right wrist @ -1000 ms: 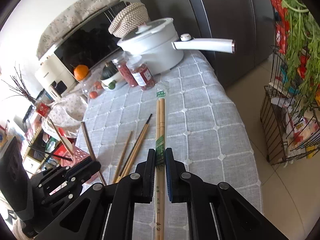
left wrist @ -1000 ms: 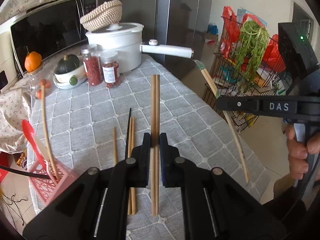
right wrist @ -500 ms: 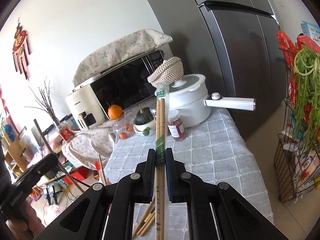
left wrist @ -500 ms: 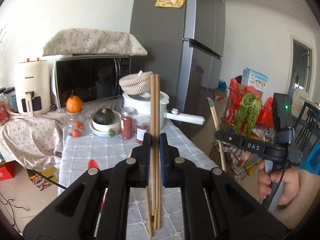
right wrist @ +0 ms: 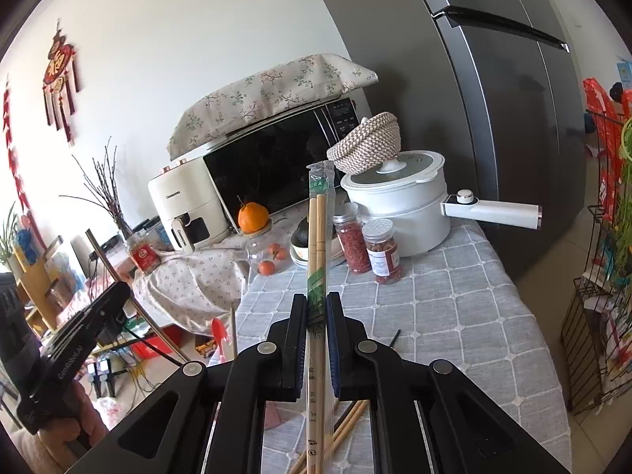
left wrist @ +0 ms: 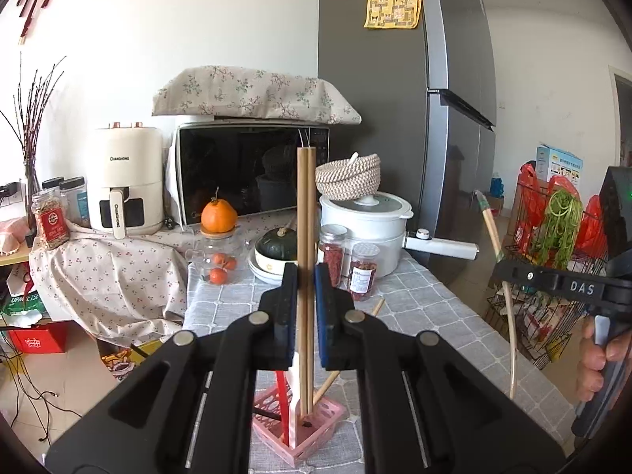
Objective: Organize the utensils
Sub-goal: 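Drop wooden pair into pink caddy with left tool while right tool holds wrapped pair, then lower the wrapped chopstick pair into the pink caddy and open the right tool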
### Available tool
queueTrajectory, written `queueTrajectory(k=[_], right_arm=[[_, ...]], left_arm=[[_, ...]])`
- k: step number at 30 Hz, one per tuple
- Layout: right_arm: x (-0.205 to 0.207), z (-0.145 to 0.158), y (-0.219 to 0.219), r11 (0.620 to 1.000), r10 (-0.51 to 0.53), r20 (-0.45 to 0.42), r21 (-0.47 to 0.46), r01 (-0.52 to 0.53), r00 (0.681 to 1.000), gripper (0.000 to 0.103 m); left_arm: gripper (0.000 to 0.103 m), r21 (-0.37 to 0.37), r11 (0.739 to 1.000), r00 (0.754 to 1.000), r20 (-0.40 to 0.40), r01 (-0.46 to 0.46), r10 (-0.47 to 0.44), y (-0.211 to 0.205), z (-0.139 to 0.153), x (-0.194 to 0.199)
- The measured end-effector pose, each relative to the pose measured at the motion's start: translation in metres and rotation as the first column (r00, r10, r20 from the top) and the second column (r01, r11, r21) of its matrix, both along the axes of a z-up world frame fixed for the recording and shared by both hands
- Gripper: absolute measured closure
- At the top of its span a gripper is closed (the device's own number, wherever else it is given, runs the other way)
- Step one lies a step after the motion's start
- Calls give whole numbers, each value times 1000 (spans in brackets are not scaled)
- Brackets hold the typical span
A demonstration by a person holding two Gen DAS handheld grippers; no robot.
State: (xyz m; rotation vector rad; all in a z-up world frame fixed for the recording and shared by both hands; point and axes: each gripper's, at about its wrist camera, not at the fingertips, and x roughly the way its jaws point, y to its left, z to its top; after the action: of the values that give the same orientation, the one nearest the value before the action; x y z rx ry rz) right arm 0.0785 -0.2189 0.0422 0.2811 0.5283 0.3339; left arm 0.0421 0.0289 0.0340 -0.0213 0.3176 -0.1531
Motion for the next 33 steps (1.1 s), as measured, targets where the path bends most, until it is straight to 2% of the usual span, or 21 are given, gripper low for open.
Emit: queueTrajectory(k=[11, 16, 18, 20, 23, 28, 31, 33], right_arm=[[-7, 3, 16, 1000, -21, 78, 2, 21, 997, 93], [-5, 2, 31, 1000, -16, 90, 1, 16, 996, 93], [-4, 2, 38, 1000, -15, 95, 6, 15, 995, 93], [-3, 1, 46, 1000, -13, 93, 15, 11, 996, 93], [-4, 1, 60, 999, -6, 95, 33, 3, 995, 93], [-3, -2, 90, 999, -45, 119, 23, 43, 992, 93], [-3, -6, 116, 998, -66, 157, 5, 66, 985, 93], [-4, -12, 131, 996, -91, 182, 14, 90, 979, 93]], left_arm=[[93, -34, 997, 992, -108, -63, 58, 21, -30, 20], [92, -51, 998, 981, -194, -38, 28, 24, -42, 28], [84, -58, 998, 976, -214, -38, 25, 26, -43, 27], [69, -70, 997, 975, -221, -43, 26, 30, -39, 24], [57, -78, 995, 975, -221, -56, 38, 40, -33, 16], [49, -15, 992, 959, -261, -122, 113, 60, -28, 10], [44, 14, 985, 937, -308, -170, 166, 77, -33, 10], [43, 3, 980, 917, -353, -198, 186, 91, -40, 13]])
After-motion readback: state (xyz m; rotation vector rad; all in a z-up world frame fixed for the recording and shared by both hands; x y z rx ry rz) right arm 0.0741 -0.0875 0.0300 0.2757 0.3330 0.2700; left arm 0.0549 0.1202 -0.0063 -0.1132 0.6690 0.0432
